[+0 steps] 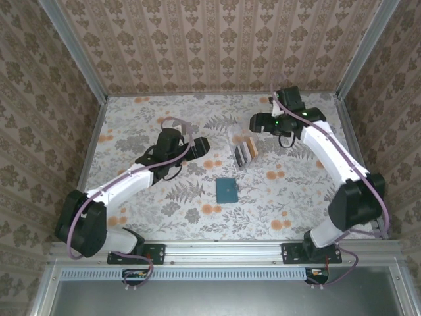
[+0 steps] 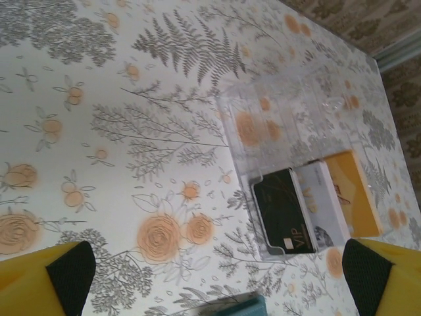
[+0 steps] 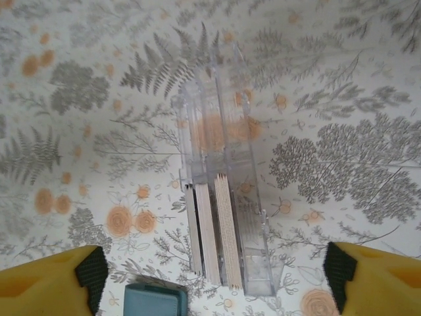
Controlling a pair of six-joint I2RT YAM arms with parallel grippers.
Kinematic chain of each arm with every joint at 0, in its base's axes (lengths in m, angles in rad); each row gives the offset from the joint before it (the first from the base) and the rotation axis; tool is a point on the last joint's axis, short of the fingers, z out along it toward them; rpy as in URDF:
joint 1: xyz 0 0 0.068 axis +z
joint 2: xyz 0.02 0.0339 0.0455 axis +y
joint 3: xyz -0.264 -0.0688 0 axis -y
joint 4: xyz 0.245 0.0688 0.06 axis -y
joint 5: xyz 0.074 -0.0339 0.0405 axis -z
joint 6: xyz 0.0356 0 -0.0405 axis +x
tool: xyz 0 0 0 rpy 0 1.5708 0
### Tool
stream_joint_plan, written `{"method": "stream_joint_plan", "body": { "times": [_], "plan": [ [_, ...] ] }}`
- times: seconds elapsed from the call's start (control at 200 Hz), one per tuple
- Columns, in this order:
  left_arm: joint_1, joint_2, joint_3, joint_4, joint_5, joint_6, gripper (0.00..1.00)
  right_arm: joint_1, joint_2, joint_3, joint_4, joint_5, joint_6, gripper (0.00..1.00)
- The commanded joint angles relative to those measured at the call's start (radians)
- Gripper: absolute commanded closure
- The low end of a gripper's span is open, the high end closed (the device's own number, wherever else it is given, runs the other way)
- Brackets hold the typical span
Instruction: Put the credit cards into the card holder
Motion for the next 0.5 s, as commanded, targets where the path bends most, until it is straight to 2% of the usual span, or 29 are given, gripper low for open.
{"method": "stream_joint_plan", "body": {
  "times": [0.0,0.095,0.215,0.36,0.495],
  "plan": [
    [0.057,0.026,-0.023,0.05,0.105,-0.063,0.0,0.062,0.084,0.057,-0.119,0.122,-0.018,0.15],
    [0.069,0.078,-0.015,0.089,0.193,-0.065,0.0,0.101,0.157,0.115,-0.209,0.264,-0.025,0.27],
    [0.045,0.121,0.027,0.062,0.204,-0.048,0.0,0.147,0.234,0.172,-0.28,0.392,-0.042,0.31],
    [0.017,0.171,0.068,0.065,0.216,-0.049,0.0,0.171,0.292,0.209,-0.313,0.464,-0.04,0.4],
    [-0.006,0.205,0.087,0.066,0.221,-0.055,0.0,0.182,0.331,0.238,-0.333,0.468,-0.044,0.45]
  ]
}}
